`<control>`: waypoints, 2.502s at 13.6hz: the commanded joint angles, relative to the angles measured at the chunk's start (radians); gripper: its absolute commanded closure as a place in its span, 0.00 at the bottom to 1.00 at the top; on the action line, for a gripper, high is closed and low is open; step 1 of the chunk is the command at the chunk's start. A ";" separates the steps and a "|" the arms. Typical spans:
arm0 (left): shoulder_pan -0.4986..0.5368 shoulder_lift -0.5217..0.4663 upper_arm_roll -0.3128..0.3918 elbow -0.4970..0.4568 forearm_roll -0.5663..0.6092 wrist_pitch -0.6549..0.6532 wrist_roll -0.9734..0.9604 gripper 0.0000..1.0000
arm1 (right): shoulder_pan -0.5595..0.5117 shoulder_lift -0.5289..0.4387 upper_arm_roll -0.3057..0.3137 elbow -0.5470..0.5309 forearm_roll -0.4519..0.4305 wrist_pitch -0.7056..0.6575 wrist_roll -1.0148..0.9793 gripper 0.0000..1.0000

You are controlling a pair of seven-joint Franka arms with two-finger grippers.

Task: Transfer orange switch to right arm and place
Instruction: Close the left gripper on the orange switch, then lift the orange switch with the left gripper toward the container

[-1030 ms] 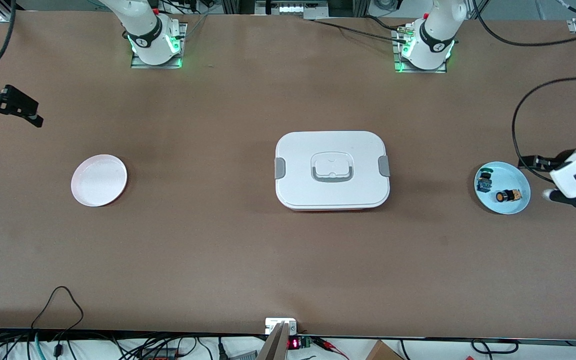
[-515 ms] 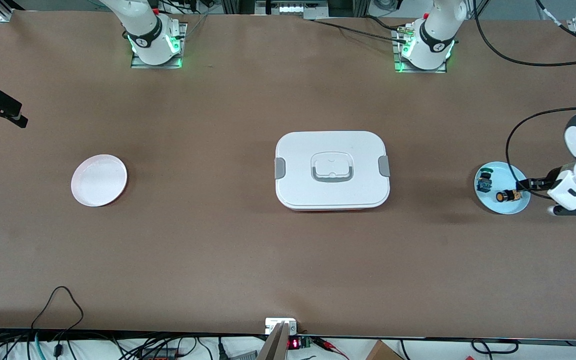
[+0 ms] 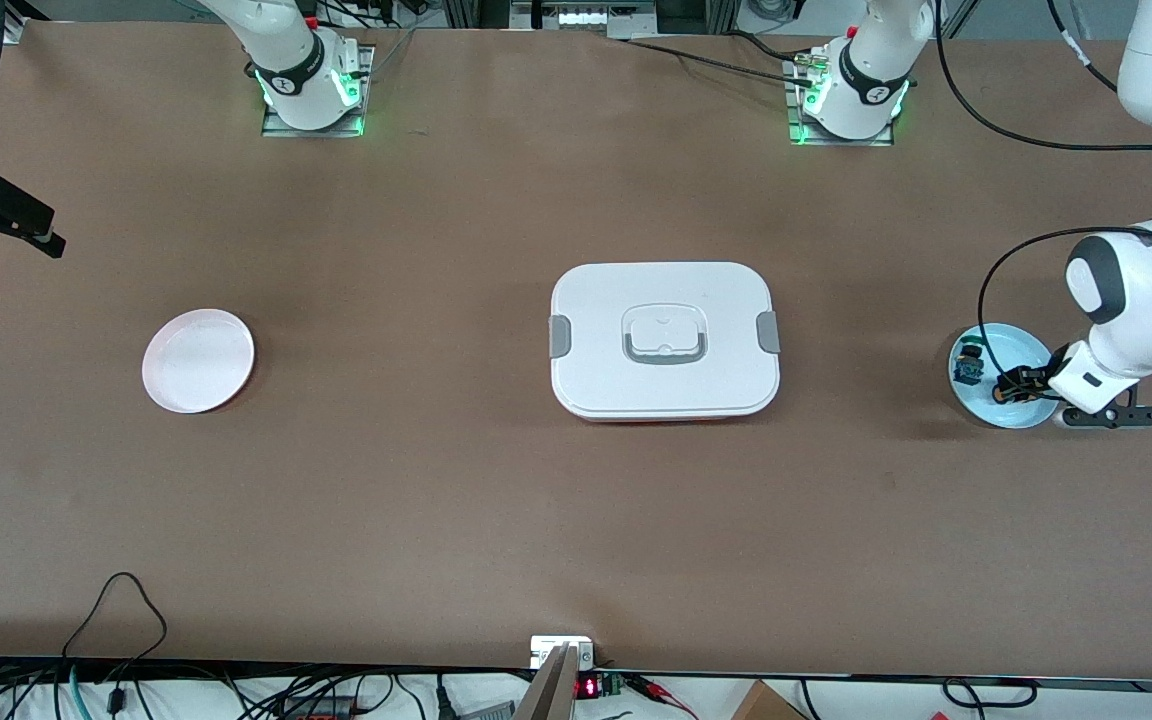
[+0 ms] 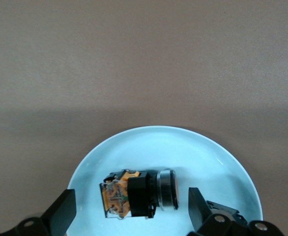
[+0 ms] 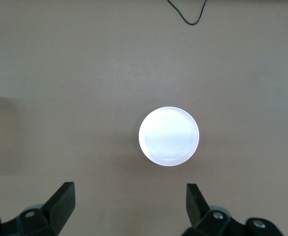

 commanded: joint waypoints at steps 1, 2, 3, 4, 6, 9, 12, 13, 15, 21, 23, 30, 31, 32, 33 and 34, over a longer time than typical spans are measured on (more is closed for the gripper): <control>0.015 0.020 -0.013 0.016 -0.064 0.005 0.018 0.00 | -0.003 0.009 0.002 0.014 -0.011 -0.001 -0.003 0.00; 0.018 0.037 -0.013 0.027 -0.068 0.005 0.019 0.00 | -0.008 0.009 0.001 0.014 -0.012 0.002 -0.003 0.00; 0.020 0.040 -0.013 0.030 -0.070 0.005 0.028 0.00 | -0.008 0.012 0.001 0.014 -0.012 0.003 -0.003 0.00; 0.021 0.045 -0.013 0.030 -0.071 0.005 0.042 0.00 | -0.003 0.016 0.001 0.014 -0.014 0.003 -0.003 0.00; 0.027 0.054 -0.013 0.030 -0.071 0.006 0.047 0.00 | -0.002 0.016 0.001 0.017 -0.014 0.003 -0.003 0.00; 0.033 0.068 -0.019 0.030 -0.076 0.006 0.045 0.00 | -0.002 0.024 0.002 0.017 -0.011 0.003 -0.002 0.00; 0.029 0.072 -0.018 0.043 -0.131 0.005 0.047 0.13 | -0.008 0.030 0.001 0.017 -0.009 0.010 -0.002 0.00; 0.026 0.076 -0.018 0.050 -0.131 -0.003 0.049 0.36 | -0.009 0.030 0.001 0.017 -0.009 0.016 -0.003 0.00; 0.026 0.076 -0.018 0.068 -0.125 -0.023 0.103 0.65 | 0.001 0.030 0.002 0.017 -0.009 0.016 -0.002 0.00; 0.021 0.051 -0.019 0.288 -0.120 -0.439 0.182 0.68 | -0.002 0.041 0.004 0.014 -0.004 0.025 -0.002 0.00; 0.020 0.049 -0.044 0.407 -0.133 -0.672 0.208 0.67 | 0.000 0.041 0.002 0.017 -0.011 0.023 -0.002 0.00; 0.027 0.039 -0.240 0.525 -0.549 -1.044 0.228 0.69 | -0.005 0.041 0.002 0.017 -0.011 0.023 -0.002 0.00; 0.027 0.040 -0.301 0.527 -0.564 -1.041 0.231 0.68 | -0.005 0.041 0.002 0.017 -0.011 0.025 -0.003 0.00; 0.029 0.043 -0.353 0.531 -0.587 -1.038 0.239 0.67 | -0.005 0.041 0.002 0.017 -0.012 0.025 -0.002 0.00; 0.027 0.045 -0.389 0.531 -0.644 -1.025 0.280 0.67 | -0.005 0.039 0.002 0.017 -0.011 0.025 -0.002 0.00; 0.021 0.045 -0.401 0.525 -0.710 -0.987 0.353 0.69 | -0.005 0.041 0.002 0.017 -0.009 0.025 -0.002 0.00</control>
